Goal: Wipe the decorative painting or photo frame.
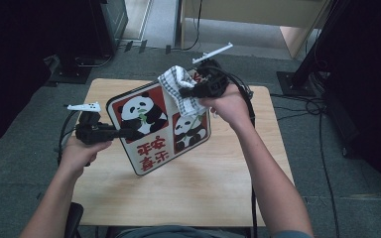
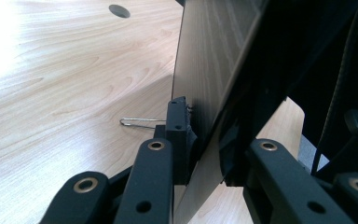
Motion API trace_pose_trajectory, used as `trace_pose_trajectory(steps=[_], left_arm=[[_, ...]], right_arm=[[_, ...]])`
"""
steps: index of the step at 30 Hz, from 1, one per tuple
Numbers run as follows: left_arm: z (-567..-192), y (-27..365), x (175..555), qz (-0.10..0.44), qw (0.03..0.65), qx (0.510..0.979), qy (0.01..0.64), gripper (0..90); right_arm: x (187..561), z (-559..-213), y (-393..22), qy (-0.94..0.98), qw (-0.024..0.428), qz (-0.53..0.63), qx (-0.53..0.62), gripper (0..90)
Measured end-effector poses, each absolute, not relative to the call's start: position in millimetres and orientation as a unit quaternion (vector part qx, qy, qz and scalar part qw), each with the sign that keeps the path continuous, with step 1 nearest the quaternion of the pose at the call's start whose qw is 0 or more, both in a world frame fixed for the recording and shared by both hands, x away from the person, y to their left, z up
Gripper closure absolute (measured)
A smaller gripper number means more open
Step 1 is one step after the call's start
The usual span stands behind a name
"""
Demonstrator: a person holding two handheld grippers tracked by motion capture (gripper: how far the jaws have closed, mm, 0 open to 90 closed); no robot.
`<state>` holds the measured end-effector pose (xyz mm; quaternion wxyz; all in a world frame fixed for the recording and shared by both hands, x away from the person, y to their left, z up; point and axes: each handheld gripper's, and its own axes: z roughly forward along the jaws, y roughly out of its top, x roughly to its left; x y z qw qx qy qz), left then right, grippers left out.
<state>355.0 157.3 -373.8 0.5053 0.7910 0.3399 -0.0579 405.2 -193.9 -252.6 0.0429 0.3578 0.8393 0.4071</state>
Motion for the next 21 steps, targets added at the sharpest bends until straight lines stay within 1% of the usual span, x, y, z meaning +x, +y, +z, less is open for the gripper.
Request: trace_pose_trajectory(steps=[4, 7, 14, 21], left_arm=[[-373.9, 157.4, 355.0, -0.059, 0.506, 0.791, 0.339, 77.7], [-374.3, 157.9, 355.6, -0.061, 0.507, 0.79, 0.339, 77.7], [-375.2, 158.7, 355.9, -0.063, 0.51, 0.788, 0.338, 77.7], [-375.0, 158.4, 356.0, -0.063, 0.51, 0.789, 0.336, 77.8]], right_arm=[[408.7, -238.8, -185.9, 0.839, 0.053, 0.415, 0.349, 82.1], [413.4, -236.0, -177.9, 0.842, 0.058, 0.407, 0.348, 82.1], [420.7, -251.8, -166.4, 0.852, 0.053, 0.388, 0.349, 82.1], [420.9, -264.4, -165.9, 0.853, 0.045, 0.386, 0.348, 82.1]])
